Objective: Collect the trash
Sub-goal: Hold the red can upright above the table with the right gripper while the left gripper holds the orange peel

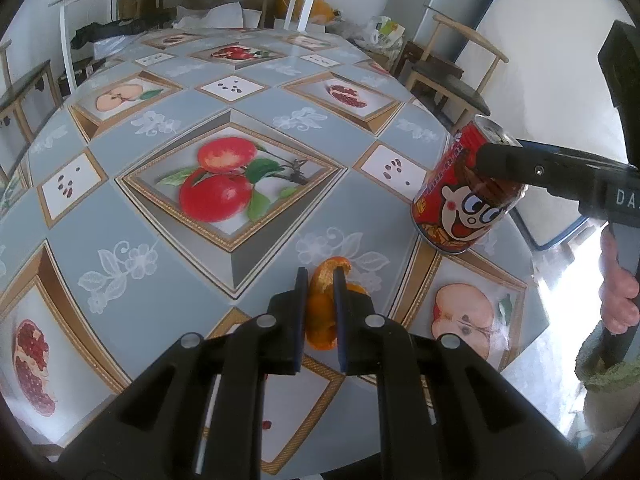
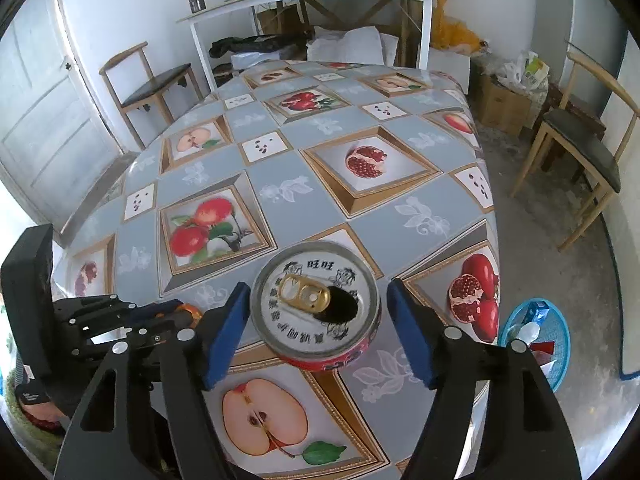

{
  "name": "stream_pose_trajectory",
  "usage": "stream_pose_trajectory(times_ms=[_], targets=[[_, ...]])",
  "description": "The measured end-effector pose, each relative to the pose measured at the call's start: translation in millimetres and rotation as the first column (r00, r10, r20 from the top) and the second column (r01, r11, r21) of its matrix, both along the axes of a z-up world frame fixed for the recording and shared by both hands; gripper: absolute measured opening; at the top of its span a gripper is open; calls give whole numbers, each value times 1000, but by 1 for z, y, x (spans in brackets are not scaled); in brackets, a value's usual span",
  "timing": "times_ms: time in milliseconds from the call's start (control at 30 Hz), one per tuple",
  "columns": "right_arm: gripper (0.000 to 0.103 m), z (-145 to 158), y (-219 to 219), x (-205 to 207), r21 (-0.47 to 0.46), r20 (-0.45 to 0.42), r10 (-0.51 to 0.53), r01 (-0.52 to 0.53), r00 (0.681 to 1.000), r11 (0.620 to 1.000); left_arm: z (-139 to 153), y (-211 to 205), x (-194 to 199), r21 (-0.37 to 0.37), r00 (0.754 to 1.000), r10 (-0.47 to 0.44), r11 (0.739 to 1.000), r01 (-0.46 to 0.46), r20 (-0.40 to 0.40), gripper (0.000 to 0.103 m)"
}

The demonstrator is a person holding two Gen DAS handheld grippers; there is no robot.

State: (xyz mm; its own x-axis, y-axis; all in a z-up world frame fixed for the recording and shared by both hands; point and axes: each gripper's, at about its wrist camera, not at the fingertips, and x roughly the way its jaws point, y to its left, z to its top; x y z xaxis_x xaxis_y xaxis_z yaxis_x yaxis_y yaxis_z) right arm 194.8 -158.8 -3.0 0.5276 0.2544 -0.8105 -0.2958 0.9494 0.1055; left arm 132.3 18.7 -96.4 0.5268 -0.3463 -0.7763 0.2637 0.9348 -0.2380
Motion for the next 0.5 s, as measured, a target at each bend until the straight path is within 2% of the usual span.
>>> stream_pose_trajectory(times_ms=[500], targets=[[72, -3, 8, -1, -88, 39, -14, 17, 999, 996, 6, -12, -1, 79, 1000, 0, 997, -2, 23, 11]])
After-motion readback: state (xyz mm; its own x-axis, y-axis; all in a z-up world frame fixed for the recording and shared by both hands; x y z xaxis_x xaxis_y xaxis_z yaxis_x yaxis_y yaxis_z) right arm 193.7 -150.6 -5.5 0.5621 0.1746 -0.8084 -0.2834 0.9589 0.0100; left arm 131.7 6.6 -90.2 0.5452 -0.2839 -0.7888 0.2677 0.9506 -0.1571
